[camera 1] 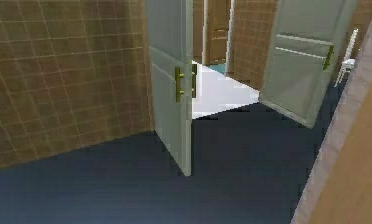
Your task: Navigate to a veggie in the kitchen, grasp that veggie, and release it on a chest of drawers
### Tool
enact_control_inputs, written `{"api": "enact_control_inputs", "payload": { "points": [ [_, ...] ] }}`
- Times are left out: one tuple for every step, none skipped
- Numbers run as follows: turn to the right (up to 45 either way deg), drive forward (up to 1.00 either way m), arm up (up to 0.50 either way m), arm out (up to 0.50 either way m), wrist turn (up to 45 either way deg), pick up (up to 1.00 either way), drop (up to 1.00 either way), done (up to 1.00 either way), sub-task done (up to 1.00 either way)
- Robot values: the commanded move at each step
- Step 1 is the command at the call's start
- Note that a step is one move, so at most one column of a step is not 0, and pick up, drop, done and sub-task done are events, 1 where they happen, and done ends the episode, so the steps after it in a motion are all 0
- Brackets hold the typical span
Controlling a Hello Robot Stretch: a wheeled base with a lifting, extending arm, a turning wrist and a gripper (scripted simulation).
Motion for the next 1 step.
{"api": "enact_control_inputs", "payload": {
  "points": [
    [0.0, 0.50, 0.00, 0.00, 0.0, 0.00, 0.00, 0.00, 0.00]
  ]
}}
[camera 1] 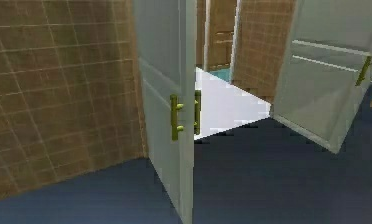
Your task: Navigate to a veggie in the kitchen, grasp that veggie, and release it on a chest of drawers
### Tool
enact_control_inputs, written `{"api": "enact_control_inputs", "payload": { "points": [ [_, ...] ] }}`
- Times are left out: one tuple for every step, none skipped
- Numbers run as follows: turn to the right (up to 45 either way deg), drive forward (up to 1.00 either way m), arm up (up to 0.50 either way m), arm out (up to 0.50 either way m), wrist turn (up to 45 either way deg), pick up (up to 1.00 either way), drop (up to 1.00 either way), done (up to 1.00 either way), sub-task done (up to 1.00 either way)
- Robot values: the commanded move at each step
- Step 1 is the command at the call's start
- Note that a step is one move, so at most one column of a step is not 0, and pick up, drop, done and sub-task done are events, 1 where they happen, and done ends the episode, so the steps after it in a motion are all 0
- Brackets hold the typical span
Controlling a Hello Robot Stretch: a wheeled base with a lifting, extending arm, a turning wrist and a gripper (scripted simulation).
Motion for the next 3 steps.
{"api": "enact_control_inputs", "payload": {
  "points": [
    [39.0, 0.00, 0.00, 0.00, 0.0, 0.00, 0.00, 0.00, 0.00],
    [3.0, 0.00, 0.00, 0.00, 0.0, 0.00, 0.00, 0.00, 0.00],
    [0.0, 0.85, 0.00, 0.00, 0.0, 0.00, 0.00, 0.00, 0.00]
  ]
}}
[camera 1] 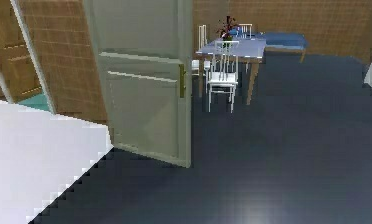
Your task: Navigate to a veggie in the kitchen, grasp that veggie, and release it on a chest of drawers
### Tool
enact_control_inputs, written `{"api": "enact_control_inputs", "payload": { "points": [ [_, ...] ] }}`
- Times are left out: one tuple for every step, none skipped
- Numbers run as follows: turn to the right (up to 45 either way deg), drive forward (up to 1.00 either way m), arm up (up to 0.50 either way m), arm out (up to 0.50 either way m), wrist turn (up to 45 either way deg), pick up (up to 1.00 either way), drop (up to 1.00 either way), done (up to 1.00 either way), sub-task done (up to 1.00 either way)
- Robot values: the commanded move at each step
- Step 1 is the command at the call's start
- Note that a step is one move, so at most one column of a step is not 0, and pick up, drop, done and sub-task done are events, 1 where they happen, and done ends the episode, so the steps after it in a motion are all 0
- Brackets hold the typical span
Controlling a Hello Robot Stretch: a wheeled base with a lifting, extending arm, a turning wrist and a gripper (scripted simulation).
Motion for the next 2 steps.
{"api": "enact_control_inputs", "payload": {
  "points": [
    [-45.0, 0.00, 0.00, 0.00, 0.0, 0.00, 0.00, 0.00, 0.00],
    [-6.0, 0.00, 0.00, 0.00, 0.0, 0.00, 0.00, 0.00, 0.00]
  ]
}}
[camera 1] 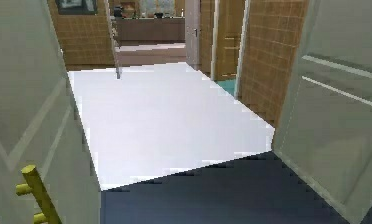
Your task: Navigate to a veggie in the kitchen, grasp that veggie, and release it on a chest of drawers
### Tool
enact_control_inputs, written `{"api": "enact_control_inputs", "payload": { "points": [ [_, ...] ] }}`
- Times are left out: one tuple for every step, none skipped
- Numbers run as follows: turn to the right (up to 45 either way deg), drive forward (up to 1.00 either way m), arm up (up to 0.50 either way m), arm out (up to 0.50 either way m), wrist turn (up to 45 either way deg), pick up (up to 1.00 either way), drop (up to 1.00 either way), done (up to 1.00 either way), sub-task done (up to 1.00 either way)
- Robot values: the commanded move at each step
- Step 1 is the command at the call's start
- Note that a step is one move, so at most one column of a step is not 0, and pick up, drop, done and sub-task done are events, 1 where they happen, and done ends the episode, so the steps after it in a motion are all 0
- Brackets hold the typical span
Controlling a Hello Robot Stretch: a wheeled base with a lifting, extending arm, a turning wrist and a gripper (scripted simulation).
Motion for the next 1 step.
{"api": "enact_control_inputs", "payload": {
  "points": [
    [0.0, 0.40, 0.00, 0.00, 0.0, 0.00, 0.00, 0.00, 0.00]
  ]
}}
